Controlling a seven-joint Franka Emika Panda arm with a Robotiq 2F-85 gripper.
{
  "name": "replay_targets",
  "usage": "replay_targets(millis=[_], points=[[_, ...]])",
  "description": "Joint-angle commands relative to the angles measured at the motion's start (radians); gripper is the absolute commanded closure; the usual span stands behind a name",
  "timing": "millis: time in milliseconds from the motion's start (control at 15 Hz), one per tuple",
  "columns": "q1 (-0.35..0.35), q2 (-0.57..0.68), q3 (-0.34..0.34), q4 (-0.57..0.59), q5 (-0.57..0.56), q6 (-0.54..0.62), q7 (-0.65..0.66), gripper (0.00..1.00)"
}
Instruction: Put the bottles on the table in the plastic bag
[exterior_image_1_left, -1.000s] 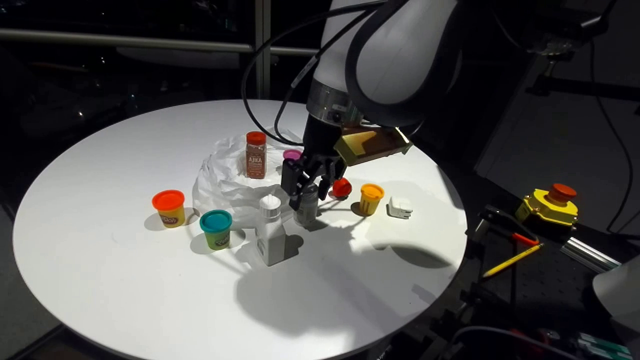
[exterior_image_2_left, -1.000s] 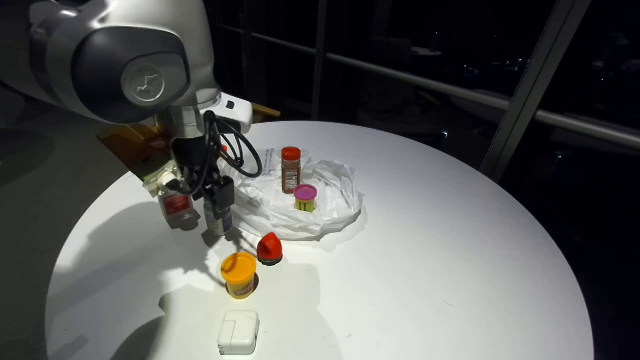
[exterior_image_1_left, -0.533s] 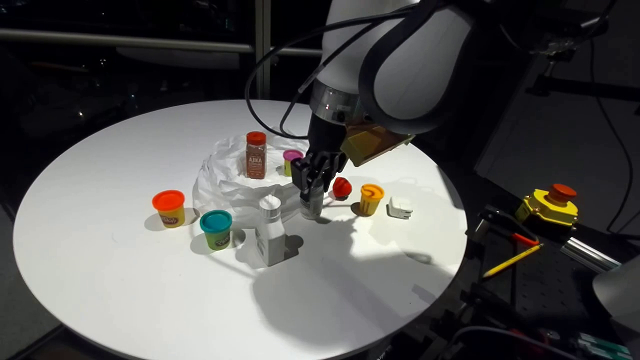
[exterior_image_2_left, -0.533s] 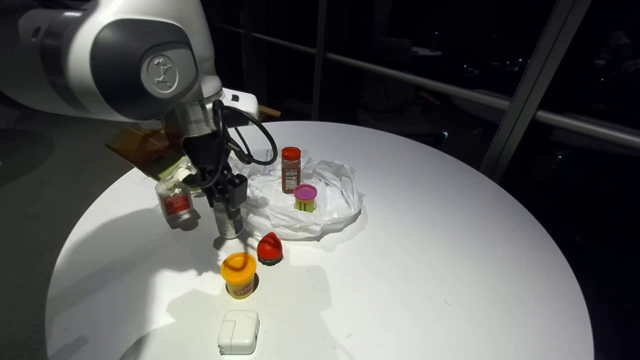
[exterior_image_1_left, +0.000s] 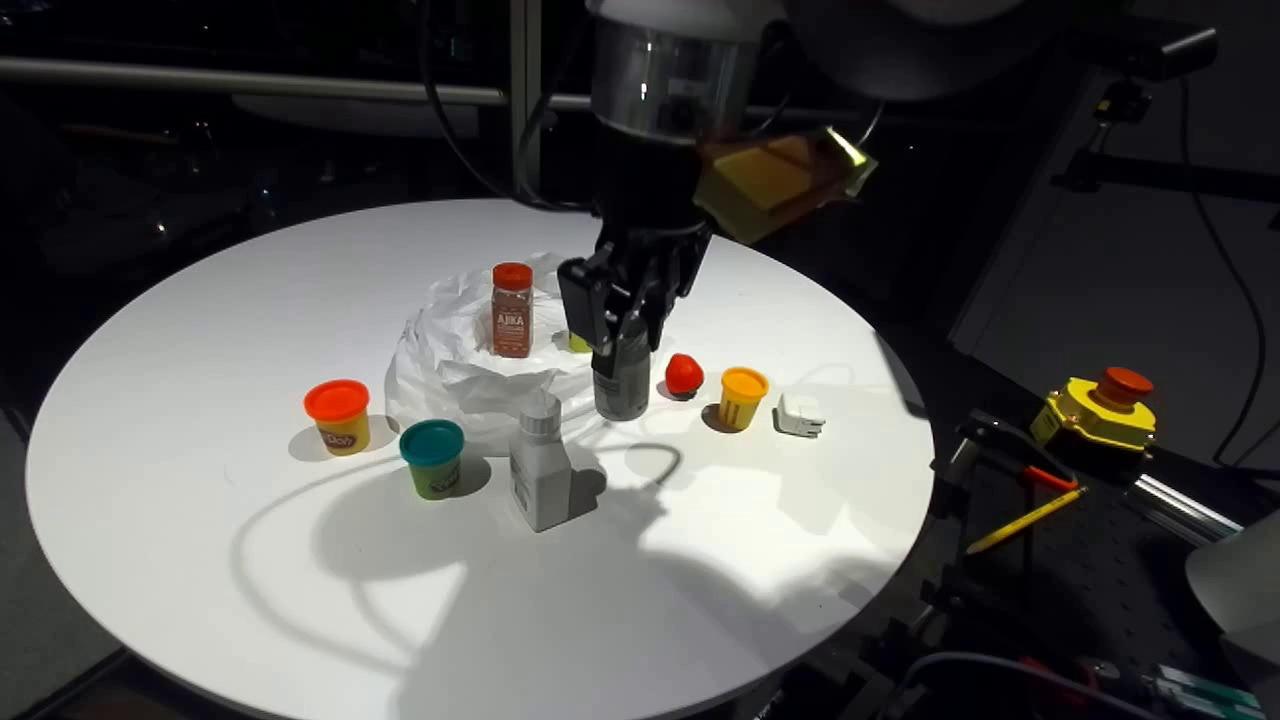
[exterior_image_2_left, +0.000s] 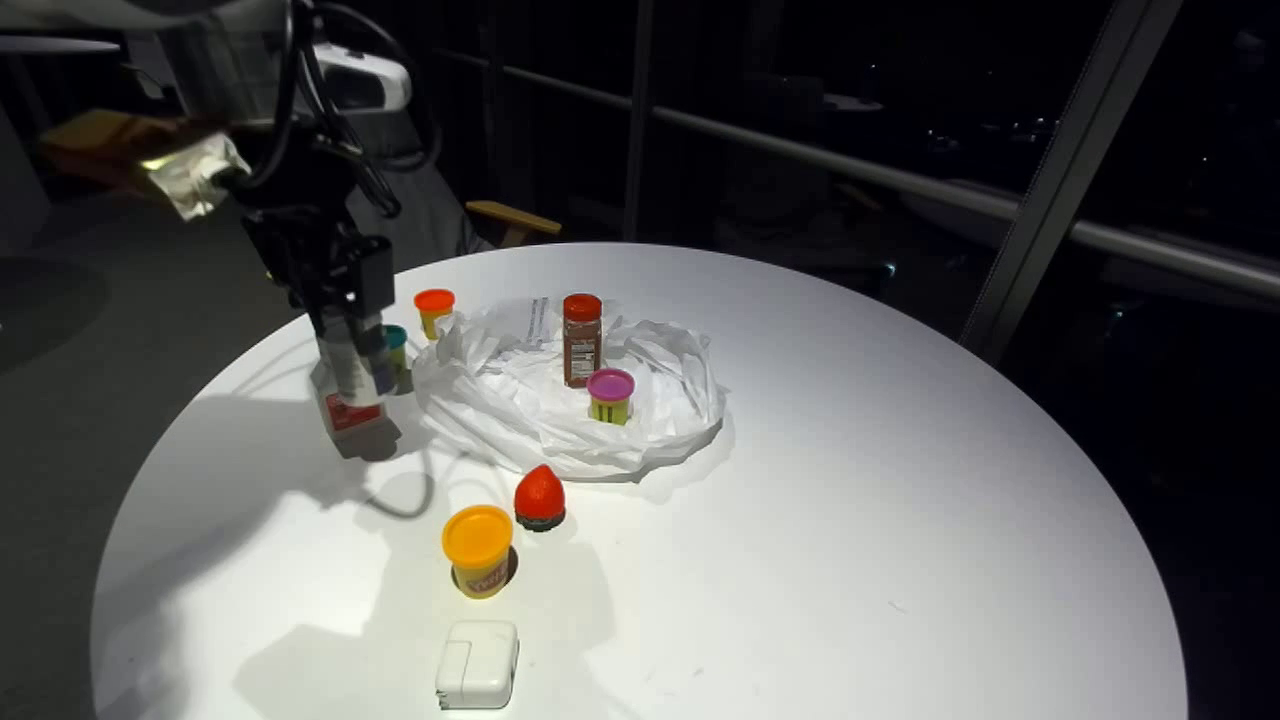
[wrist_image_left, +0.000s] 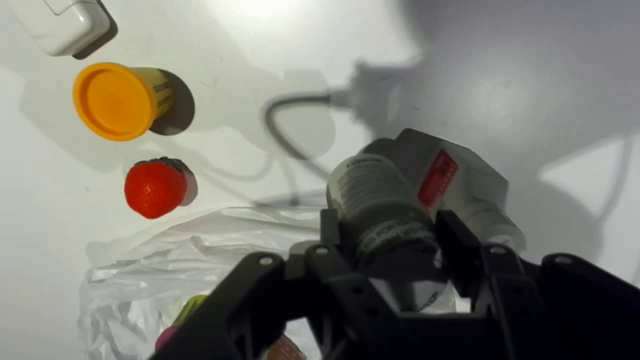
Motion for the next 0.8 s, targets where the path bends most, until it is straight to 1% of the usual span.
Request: replay_targets(millis=[0, 67, 333, 400, 733], points=[[-0.100, -0.060, 0.104, 0.036, 0.033, -0.028, -0.025, 0.74], [-0.126, -0.046, 0.122, 0.048, 0.060, -0.014, -0.042, 0.74], [-0.199, 0.038, 0.138, 0.084, 0.065, 0.087, -0.050, 0.74], [-0.209, 0.066, 0.128, 0.093, 0.047, 0.121, -0.042, 0.74], [-0.235, 0.149, 0.110, 0.145, 0.072, 0.247, -0.062, 0.74]])
